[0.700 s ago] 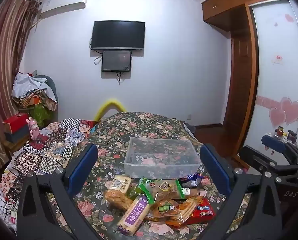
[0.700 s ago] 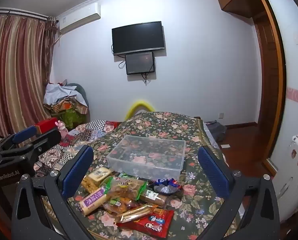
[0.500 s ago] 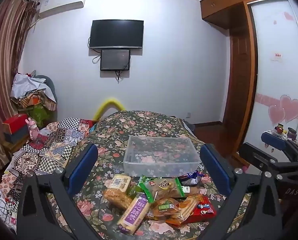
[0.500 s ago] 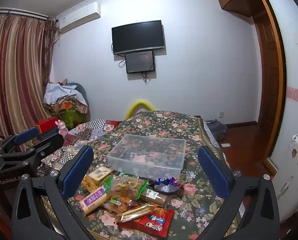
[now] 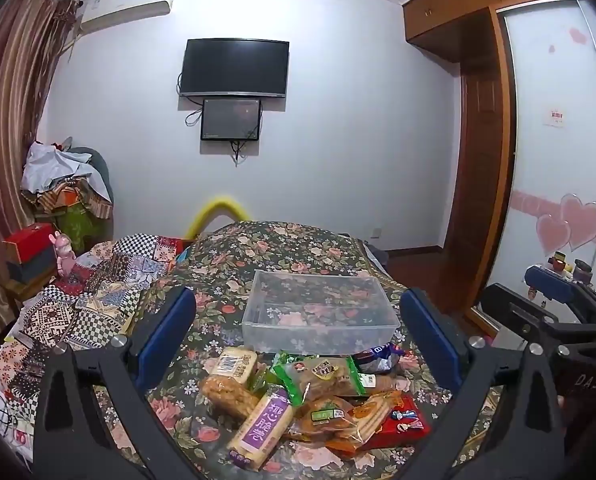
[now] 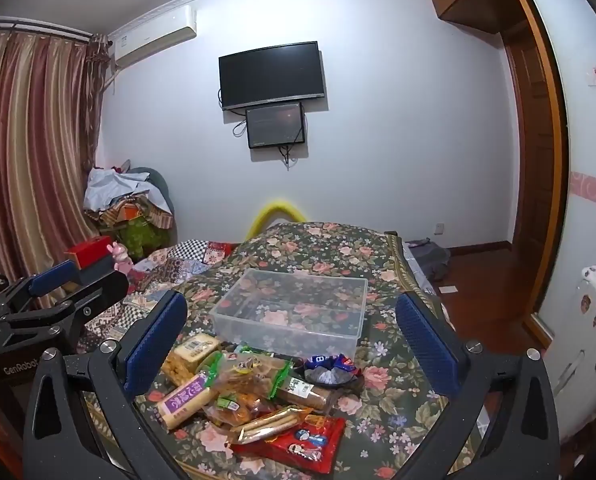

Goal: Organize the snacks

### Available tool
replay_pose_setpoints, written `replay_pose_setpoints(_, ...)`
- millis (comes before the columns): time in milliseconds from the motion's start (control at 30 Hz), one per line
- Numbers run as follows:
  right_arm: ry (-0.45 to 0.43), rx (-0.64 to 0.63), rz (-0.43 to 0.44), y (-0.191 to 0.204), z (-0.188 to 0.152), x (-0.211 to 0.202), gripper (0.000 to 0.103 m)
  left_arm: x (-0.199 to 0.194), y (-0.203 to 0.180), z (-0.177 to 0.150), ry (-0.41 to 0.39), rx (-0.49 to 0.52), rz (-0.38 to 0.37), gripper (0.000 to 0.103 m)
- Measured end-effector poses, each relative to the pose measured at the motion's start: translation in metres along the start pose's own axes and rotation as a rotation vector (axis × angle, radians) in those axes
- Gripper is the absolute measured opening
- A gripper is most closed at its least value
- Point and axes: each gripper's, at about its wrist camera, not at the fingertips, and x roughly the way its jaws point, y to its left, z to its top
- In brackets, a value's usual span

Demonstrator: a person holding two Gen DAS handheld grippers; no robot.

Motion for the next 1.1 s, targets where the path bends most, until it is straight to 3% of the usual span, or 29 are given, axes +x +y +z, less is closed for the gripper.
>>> replay_pose_setpoints(1100,-0.004,0.015,-0.004,-0.0033,0.0015,-0.0029,0.103,0.0074,-0.0034,-0.0034,0.014,-0.002,0.001,0.103)
